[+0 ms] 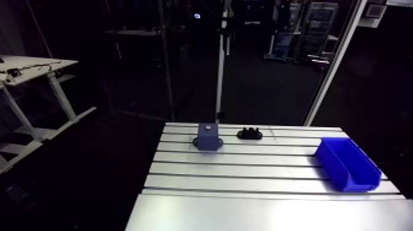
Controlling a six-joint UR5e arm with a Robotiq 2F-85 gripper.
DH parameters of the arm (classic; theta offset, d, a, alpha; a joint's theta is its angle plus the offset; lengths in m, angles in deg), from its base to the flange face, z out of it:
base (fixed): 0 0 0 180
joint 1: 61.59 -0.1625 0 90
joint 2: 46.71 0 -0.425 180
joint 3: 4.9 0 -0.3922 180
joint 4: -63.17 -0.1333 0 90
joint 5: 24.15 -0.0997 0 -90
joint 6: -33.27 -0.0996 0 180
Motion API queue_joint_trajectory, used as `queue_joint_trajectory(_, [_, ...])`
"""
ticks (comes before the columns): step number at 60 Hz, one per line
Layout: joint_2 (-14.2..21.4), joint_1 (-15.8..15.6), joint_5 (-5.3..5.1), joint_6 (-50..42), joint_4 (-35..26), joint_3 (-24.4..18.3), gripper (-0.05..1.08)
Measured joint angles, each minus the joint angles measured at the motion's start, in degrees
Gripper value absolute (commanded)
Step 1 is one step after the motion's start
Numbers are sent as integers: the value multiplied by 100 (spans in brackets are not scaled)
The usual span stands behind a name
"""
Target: Pick up the M10 bolt and insert it into the hole until fully seated.
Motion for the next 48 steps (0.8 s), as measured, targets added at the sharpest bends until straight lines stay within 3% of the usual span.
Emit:
queue_joint_trajectory(20, [40,226,61,52,-15,105,0])
queue_joint_trajectory(48, [44,366,35,69,12,182,0])
